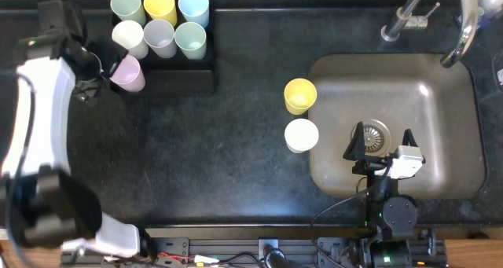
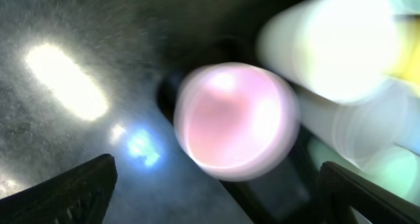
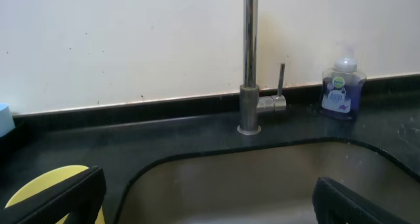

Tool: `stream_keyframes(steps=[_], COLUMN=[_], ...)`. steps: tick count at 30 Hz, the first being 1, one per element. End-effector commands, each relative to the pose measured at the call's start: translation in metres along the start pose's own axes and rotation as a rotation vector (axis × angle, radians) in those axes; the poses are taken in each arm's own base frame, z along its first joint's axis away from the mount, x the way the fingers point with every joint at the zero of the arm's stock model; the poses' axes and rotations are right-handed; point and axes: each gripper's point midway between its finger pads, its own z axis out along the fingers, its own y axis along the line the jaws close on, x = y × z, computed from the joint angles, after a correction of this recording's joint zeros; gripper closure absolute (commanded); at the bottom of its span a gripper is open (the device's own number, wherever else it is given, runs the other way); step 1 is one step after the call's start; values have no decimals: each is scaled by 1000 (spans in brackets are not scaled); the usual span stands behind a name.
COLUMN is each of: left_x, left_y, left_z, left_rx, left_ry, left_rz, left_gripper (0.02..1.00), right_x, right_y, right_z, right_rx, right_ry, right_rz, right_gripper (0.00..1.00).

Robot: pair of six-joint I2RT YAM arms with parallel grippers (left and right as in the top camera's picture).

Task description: Store Cups

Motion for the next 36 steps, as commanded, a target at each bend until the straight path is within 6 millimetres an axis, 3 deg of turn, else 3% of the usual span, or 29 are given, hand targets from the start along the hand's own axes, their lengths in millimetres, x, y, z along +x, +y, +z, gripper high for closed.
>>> stream_keyframes(steps=[1, 2, 5, 6, 7, 9, 11, 15, 20, 36], left_x=[30, 55, 112, 131, 172, 217, 253, 313, 338, 359], left_y=[-52, -76, -114, -123, -141, -160, -172, -175, -177, -157], left_z=[-73, -83, -81, -77, -64, -47, -31, 0, 20, 47], left_rx=[203, 248, 295, 299, 299, 317, 332, 318, 328, 239], left_ry=[-78, -73, -41, -24, -4, 34, 80, 198, 283, 371], left_rz=[216, 344, 509, 549, 596, 629, 655, 667, 684, 692], left_gripper=[18, 18, 18, 18, 18, 18, 18, 18, 18, 42], right_x=[3, 3, 3, 3, 3, 3, 3, 3, 3, 3], right_y=[-1, -1, -1, -1, -1, -1, -1, -1, -1, -1], right_z=[0, 0, 0, 0, 0, 0, 0, 0, 0, 0], right_rx=[1, 1, 1, 1, 1, 1, 1, 1, 1, 1], right_ry=[-1, -1, -1, -1, -1, -1, -1, -1, -1, -1], right_rz=[-2, -2, -2, -2, -2, -2, -2, -2, -2, -2], right_gripper=[3, 3, 3, 5, 3, 3, 3, 3, 3, 3])
